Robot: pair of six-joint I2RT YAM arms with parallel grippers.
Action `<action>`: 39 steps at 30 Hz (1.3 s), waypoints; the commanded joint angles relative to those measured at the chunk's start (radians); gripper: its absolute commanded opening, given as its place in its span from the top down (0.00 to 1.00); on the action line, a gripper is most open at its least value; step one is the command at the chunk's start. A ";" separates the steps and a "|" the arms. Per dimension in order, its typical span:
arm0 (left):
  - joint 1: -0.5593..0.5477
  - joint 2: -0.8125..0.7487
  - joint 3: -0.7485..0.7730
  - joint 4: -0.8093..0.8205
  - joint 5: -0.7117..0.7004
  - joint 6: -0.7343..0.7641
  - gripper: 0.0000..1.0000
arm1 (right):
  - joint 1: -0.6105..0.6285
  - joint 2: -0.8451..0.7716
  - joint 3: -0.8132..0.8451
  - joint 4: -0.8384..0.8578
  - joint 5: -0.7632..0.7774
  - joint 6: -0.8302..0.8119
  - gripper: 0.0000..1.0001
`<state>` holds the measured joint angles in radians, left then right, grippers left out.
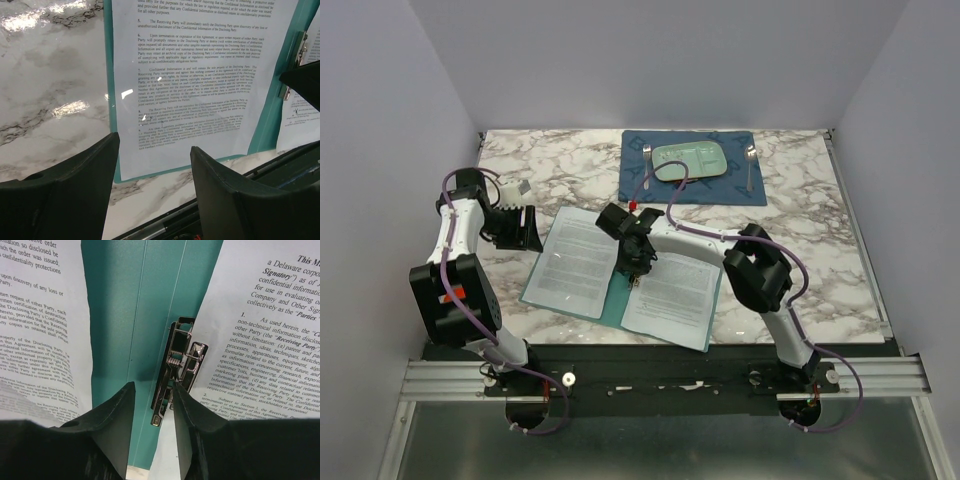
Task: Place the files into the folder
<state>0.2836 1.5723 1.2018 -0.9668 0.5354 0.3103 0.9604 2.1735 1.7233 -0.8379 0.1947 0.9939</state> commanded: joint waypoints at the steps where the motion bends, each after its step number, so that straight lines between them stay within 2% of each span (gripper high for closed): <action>1: 0.012 -0.026 -0.004 -0.016 0.037 0.049 0.29 | -0.002 0.034 0.002 -0.030 0.011 0.006 0.57; 5: 0.011 -0.024 -0.007 -0.018 0.044 0.049 0.28 | -0.005 0.045 -0.004 -0.030 0.009 0.003 0.61; 12: 0.015 -0.005 -0.005 -0.016 0.055 0.056 0.23 | -0.006 0.028 -0.031 -0.024 0.023 -0.006 0.96; 14: 0.020 0.006 -0.002 -0.016 0.061 0.053 0.20 | -0.005 -0.003 -0.056 -0.017 0.040 -0.009 0.99; 21: 0.049 0.035 0.008 -0.018 0.132 0.056 0.11 | -0.006 -0.168 -0.168 0.063 0.075 -0.031 1.00; 25: 0.057 0.054 0.007 -0.018 0.189 0.073 0.01 | -0.006 -0.259 -0.221 0.109 0.084 -0.029 1.00; 32: 0.058 0.127 0.013 -0.016 0.218 0.092 0.01 | -0.015 -0.385 -0.310 0.216 0.055 -0.014 1.00; 39: 0.058 0.166 0.030 -0.015 0.196 0.098 0.01 | -0.032 -0.443 -0.355 0.260 0.034 -0.012 1.00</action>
<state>0.3340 1.7245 1.2037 -0.9615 0.7113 0.3519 0.9401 1.7760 1.4040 -0.6521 0.2344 0.9691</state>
